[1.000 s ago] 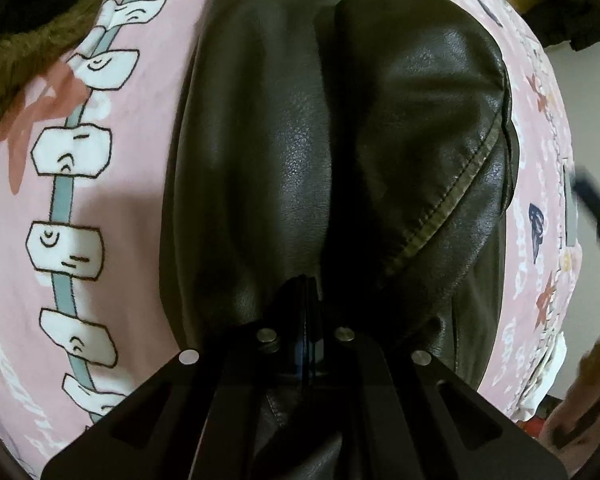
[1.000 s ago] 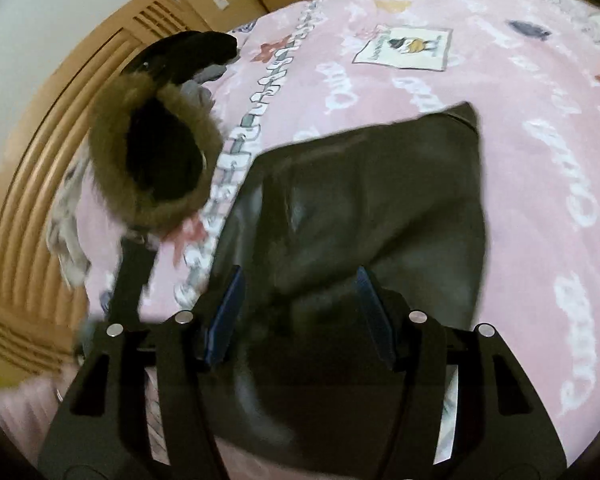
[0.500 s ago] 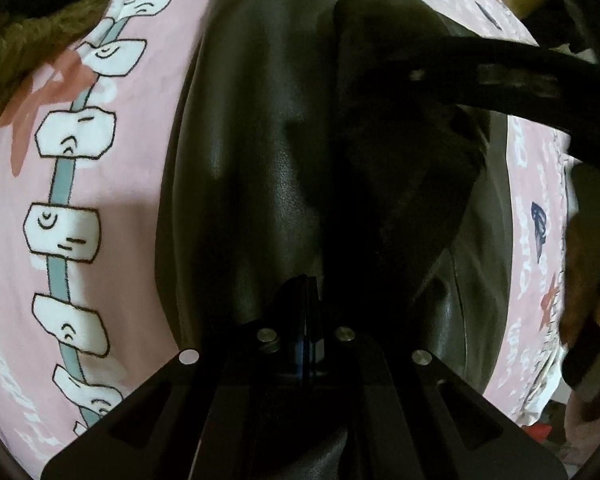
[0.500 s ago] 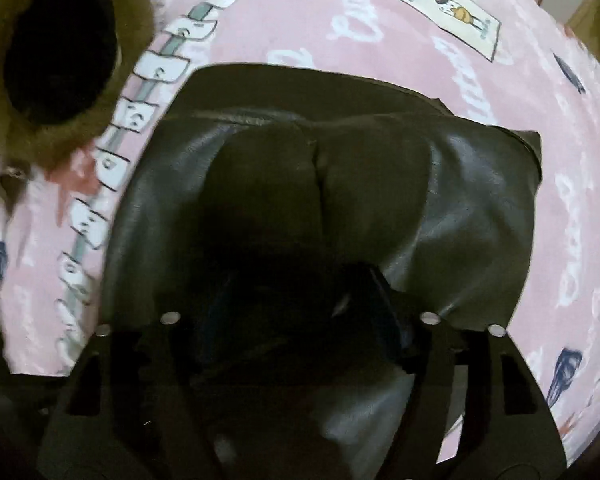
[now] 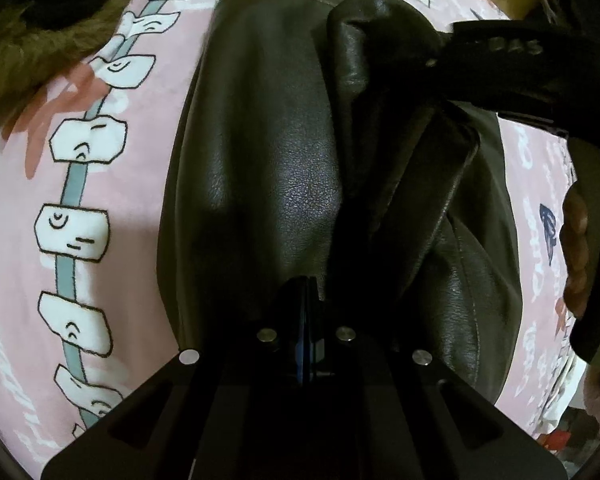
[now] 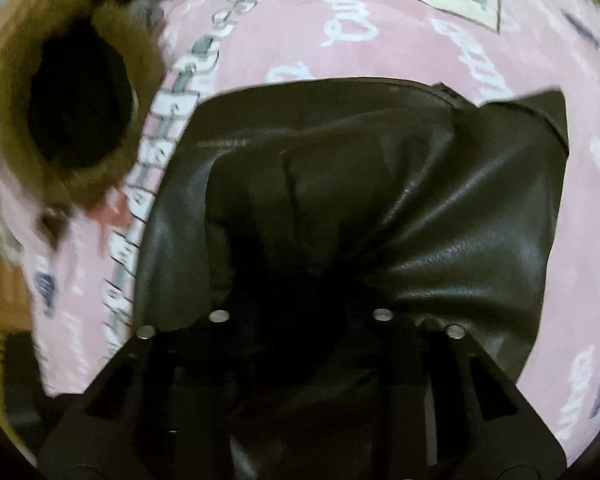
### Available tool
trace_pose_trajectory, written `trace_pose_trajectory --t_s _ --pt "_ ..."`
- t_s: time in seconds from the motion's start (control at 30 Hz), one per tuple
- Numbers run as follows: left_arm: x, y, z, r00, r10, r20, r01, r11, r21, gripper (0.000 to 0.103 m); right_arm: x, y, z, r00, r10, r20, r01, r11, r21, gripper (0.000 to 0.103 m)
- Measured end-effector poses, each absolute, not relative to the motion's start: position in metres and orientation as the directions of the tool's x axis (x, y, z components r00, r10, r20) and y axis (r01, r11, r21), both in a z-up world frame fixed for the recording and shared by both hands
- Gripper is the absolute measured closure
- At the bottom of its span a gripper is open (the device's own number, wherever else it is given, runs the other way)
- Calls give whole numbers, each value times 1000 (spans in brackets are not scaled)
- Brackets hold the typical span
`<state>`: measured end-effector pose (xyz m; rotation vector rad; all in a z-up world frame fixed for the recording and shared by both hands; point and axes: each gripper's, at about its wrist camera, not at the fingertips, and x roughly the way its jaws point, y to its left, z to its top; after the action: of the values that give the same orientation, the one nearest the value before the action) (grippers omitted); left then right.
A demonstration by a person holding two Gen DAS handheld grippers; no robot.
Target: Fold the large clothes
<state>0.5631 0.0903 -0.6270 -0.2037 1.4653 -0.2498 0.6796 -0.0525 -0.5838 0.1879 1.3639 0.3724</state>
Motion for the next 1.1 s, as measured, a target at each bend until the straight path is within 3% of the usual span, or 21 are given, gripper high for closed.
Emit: trace_pose_trajectory --t_s 0.4,0.73,0.93,1.1 --pt "546 103 -621 116 -261 -958 80 964 -252 101 678 -69 -551 194 645 -739 -106 763 638 90" --pt "533 142 -626 104 -341 -934 8 940 -342 102 670 -34 -522 138 746 -652 -285 660 695 90" --pt "526 145 -636 61 -335 -940 59 942 -331 103 684 22 -539 -4 664 -748 -439 671 598 91" --pt "527 158 -657 31 -382 -924 9 924 -382 103 693 86 -569 -112 447 -887 -562 708 428 91"
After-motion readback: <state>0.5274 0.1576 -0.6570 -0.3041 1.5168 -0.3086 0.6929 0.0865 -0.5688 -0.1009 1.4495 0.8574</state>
